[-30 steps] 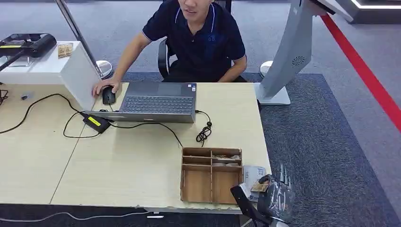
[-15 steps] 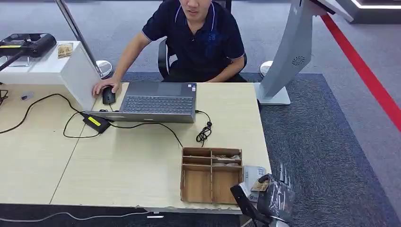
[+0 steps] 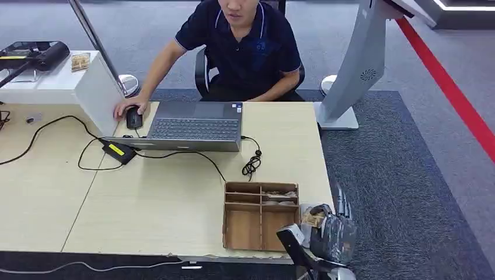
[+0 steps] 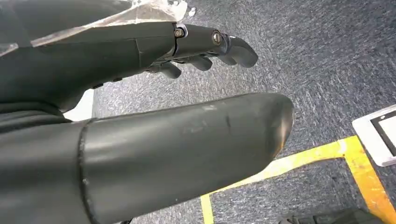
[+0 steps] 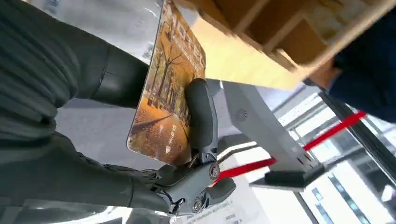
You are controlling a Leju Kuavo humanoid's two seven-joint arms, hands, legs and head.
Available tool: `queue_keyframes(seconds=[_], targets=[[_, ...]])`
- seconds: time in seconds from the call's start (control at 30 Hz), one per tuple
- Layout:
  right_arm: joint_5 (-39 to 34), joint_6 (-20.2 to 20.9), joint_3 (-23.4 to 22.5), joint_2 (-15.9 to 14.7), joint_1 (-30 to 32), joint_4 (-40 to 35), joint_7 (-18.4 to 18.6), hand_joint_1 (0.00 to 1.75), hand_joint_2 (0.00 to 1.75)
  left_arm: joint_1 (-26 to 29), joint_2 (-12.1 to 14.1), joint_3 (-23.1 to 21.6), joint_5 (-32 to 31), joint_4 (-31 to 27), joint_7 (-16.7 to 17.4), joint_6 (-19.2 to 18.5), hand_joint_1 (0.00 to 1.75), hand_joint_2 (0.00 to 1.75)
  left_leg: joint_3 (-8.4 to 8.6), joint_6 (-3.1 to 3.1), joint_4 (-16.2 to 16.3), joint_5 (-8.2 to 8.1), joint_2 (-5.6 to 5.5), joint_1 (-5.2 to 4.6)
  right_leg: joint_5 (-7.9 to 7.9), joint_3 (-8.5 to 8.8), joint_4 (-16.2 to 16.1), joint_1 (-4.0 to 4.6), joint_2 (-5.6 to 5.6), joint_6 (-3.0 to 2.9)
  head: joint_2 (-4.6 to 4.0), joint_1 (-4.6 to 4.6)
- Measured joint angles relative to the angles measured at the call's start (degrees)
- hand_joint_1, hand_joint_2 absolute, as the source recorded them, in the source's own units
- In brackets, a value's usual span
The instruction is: Pass the card to the sensor for recognition and then transmit it.
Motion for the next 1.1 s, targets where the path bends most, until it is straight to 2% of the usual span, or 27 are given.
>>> queue_keyframes(seconds=[0.13, 0.3, 0.47, 0.77, 1.1], targets=[[-0.84, 0.00, 0.94, 0.11, 0.32, -4.71, 0.01, 1.75, 1.75, 0.00, 0.00, 0.00, -0.02, 0.00, -0.20, 0.02, 0.00, 0.00, 0.00, 0.00, 0.00, 0.00, 0.00, -0.02, 0.01, 0.01, 0.00, -0.03, 0.00, 0.01, 0.00, 0.02], [-0.44, 0.00, 5.77, -0.59, 0.39, -12.33, 5.22, 1.75, 1.75, 0.01, 0.00, 0.00, 0.00, 0.00, -0.24, 0.02, 0.00, 0.00, 0.01, 0.00, 0.00, 0.00, 0.01, -0.03, 0.01, 0.01, 0.00, -0.03, 0.00, 0.01, 0.00, 0.00], [-0.64, 0.02, 10.93, -1.44, 0.26, -17.55, 7.86, 1.75, 1.75, 0.00, -0.02, -0.02, -0.22, 0.00, -0.24, 0.00, 0.00, 0.00, 0.01, 0.00, 0.00, 0.00, 0.00, -0.02, 0.01, 0.01, 0.00, -0.02, 0.00, 0.01, 0.00, 0.00], [-2.28, 0.04, 18.29, -3.52, -0.85, -20.87, 8.19, 1.75, 1.75, -0.01, -0.09, -0.07, -0.72, 0.00, -0.24, -0.11, 0.00, 0.00, 0.01, 0.00, 0.00, 0.00, 0.01, -0.02, 0.01, 0.01, 0.00, -0.02, 0.00, 0.01, 0.00, 0.00], [-3.39, 0.07, 22.16, -4.59, -1.81, -21.24, 8.19, 1.75, 1.75, -0.05, -0.13, -0.13, -1.31, 0.00, -0.24, -0.46, 0.00, 0.00, 0.00, 0.00, 0.00, 0.00, 0.01, -0.02, 0.00, 0.00, 0.00, -0.02, 0.00, 0.01, 0.00, 0.00]])
